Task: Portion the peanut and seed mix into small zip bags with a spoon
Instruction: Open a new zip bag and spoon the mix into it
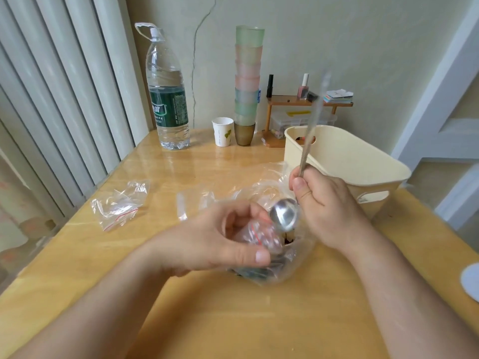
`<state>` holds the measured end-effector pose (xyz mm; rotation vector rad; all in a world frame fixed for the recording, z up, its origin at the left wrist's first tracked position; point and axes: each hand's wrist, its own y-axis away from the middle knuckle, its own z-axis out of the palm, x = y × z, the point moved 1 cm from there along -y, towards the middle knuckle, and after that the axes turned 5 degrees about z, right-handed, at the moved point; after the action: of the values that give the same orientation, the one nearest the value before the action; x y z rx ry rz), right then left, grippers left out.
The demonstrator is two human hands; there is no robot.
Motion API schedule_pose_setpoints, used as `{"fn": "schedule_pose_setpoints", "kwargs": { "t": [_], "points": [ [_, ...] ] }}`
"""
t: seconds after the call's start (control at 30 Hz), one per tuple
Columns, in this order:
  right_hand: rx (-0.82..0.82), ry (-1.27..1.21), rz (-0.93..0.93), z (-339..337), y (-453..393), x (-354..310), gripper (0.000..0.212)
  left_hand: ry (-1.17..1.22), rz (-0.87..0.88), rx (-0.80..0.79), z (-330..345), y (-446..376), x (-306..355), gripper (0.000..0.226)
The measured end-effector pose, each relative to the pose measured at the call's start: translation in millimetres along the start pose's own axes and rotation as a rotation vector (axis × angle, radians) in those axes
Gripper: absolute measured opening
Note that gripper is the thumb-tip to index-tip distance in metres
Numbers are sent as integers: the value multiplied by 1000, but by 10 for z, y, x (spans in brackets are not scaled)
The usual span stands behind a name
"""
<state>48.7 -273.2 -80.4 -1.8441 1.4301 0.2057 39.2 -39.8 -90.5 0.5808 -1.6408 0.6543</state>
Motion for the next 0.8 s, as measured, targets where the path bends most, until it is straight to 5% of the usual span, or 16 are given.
{"fn": "schedule_pose_setpoints", "kwargs": {
  "t": [0.2, 0.43, 0.57, 0.8],
  "points": [
    [-226, 265, 184, -127, 31, -101, 30, -324, 167, 464, -200, -41, -3, 46],
    [-300, 349, 292, -61, 46, -91, 34, -661, -105, 592, -174, -115, -241, 53],
    [-288, 284, 239, 5, 68, -148, 30, -569, -269, 602, -185, -116, -261, 45],
    [-240, 133, 174, 255, 142, -302, 22, -210, -258, 598, -141, -164, -300, 48]
  ]
}}
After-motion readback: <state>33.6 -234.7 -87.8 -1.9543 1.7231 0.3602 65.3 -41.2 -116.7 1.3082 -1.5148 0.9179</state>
